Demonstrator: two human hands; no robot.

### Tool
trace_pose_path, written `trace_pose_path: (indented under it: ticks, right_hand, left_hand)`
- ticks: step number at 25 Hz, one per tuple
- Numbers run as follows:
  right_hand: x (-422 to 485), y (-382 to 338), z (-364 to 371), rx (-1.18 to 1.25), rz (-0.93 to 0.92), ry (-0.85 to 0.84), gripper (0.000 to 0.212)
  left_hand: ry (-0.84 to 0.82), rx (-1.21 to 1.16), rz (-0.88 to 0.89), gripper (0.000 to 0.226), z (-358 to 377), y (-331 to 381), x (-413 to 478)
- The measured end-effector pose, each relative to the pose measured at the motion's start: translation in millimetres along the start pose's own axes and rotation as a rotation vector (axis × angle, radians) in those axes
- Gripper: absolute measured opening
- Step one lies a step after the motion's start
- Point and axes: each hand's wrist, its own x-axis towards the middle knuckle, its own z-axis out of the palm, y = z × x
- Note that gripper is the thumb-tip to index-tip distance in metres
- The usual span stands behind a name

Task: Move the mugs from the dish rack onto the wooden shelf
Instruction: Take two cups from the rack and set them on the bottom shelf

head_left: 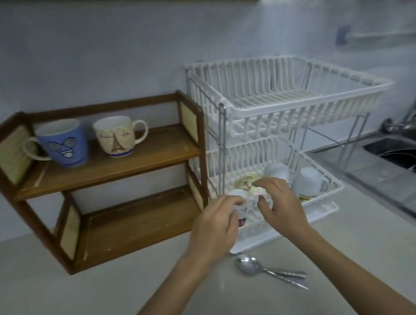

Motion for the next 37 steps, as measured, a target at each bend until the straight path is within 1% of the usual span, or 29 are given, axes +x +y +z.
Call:
trace_pose_path:
  ticks: [2,4,6,7,9,11,12,15,18,20,22,25,28,31,33,35,37]
  right_hand:
    - [0,40,-5,-0.003,0.102,-0.061,0.033]
    - [7,77,-10,0.017,0.228,-0.136,0.036]
    - [23,108,-15,0.022,0.33,-0.219,0.04]
    - [33,122,-18,0.013,0.345,-0.255,0.042]
    - [57,141,-20,-0.024,0.318,-0.349,0.044]
    - [82,152,-20,-0.077,0.285,-0.491,0.048]
    - [93,157,-20,-0.087,0.302,-0.555,0.052]
    - [120,163,-9,-0.012,0.494,-0.689,0.065]
    - [140,165,7,0.055,0.647,-0.792,0.073]
    - [149,165,20,0.036,0.674,-0.807,0.075]
    - [150,172,38,0.021,0.648,-0.793,0.078]
    - [143,184,60,0.063,0.639,-0.763,0.09]
    - [143,189,64,0.169,0.732,-0.763,0.102]
    - [147,189,59,0.153,0.69,-0.787,0.103]
    - [153,187,50,0.172,0.618,-0.742,0.102]
    - [159,185,32,0.217,0.555,-0.662,0.098]
    - [166,188,11,0.318,0.518,-0.614,0.104]
  left_hand:
    - [-0.076,-0.022,0.059,0.028,35,10,14]
    - [-0.16,0.07,0.025,0.035,68,11,32]
    - [-0.248,0.195,-0.154,0.045,94,6,58]
    - [-0.282,0.247,-0.264,0.049,106,3,74]
    - [-0.349,0.344,-0.44,0.054,121,-6,105]
    - [-0.414,0.433,-0.568,0.054,132,-15,132]
    - [-0.439,0.474,-0.635,0.056,138,-19,144]
    - [-0.543,0.586,-0.826,0.071,151,-32,160]
    - [-0.581,0.7,-0.879,0.082,167,-38,163]
    - [-0.579,0.718,-0.904,0.089,175,-42,165]
    - [-0.587,0.668,-0.971,0.098,181,-48,169]
    - [-0.586,0.578,-1.06,0.11,182,-57,174]
    - [-0.525,0.518,-1.084,0.114,181,-59,174]
    - [-0.511,0.485,-1.073,0.115,180,-61,173]
    - [-0.458,0.444,-1.054,0.115,172,-61,175]
    - [-0.353,0.359,-1.045,0.112,158,-54,176]
    - [-0.246,0.272,-0.998,0.103,146,-43,176]
